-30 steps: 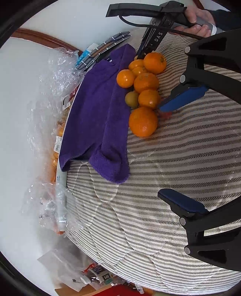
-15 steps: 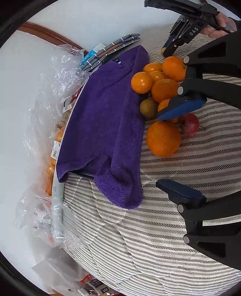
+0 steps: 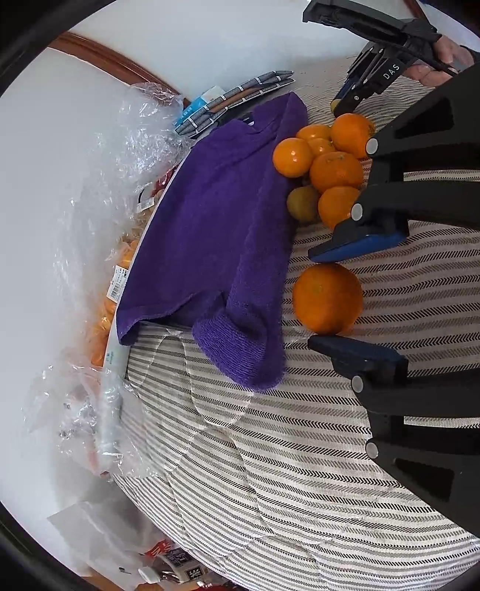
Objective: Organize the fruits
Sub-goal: 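Grasp the large orange with the left gripper while the right gripper holds the yellow citrus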
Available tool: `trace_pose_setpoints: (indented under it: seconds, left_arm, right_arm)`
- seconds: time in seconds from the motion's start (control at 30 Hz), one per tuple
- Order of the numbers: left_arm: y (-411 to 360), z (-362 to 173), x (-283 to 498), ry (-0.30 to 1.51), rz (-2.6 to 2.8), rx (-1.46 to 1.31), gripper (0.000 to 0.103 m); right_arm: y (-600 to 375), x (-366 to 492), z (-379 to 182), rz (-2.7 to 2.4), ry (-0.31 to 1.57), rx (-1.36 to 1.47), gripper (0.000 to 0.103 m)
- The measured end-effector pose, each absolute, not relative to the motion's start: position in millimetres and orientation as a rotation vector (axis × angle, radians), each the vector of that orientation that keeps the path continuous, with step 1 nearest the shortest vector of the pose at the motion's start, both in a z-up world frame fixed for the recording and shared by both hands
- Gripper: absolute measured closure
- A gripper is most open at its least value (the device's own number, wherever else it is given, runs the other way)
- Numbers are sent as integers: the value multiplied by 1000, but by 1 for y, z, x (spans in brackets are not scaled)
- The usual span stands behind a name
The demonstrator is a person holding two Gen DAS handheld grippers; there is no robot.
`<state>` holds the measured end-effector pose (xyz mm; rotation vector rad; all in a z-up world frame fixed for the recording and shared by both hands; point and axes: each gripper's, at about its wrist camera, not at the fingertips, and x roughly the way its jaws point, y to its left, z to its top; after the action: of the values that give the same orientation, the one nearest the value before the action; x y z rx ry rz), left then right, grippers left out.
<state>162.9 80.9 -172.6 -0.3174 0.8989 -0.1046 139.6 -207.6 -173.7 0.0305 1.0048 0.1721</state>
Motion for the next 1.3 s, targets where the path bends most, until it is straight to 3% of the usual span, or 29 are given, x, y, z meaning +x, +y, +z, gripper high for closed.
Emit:
trace_pose_setpoints:
  seconds: [0.13, 0.23, 0.3, 0.4, 0.43, 0.67, 0.93, 1.3]
  left_arm:
    - [77, -179, 163, 894, -113, -308, 58]
    - [76, -179, 161, 874, -111, -296, 54]
    - [74, -179, 160, 874, -90, -270, 54]
    - [75, -178, 159, 871, -98, -278, 60]
    - [78, -178, 159, 868, -95, -292, 64]
    - [84, -169, 149, 793, -95, -320, 67]
    - [79, -167, 151, 808, -109, -306, 67]
    - [69, -177, 153, 877, -115, -252, 59]
  right_arm:
    - [-205, 144, -174, 182, 1005, 39, 67]
    - [-203, 146, -175, 179, 1005, 29, 67]
    - [-204, 146, -174, 181, 1005, 39, 68]
    - [-211, 147, -174, 168, 1003, 76, 78]
    - [-214, 146, -174, 174, 1002, 96, 78]
    - [-216, 141, -172, 168, 993, 113, 78]
    - [-221, 134, -169, 160, 1009, 137, 78]
    - [-216, 123, -169, 130, 1010, 83, 78]
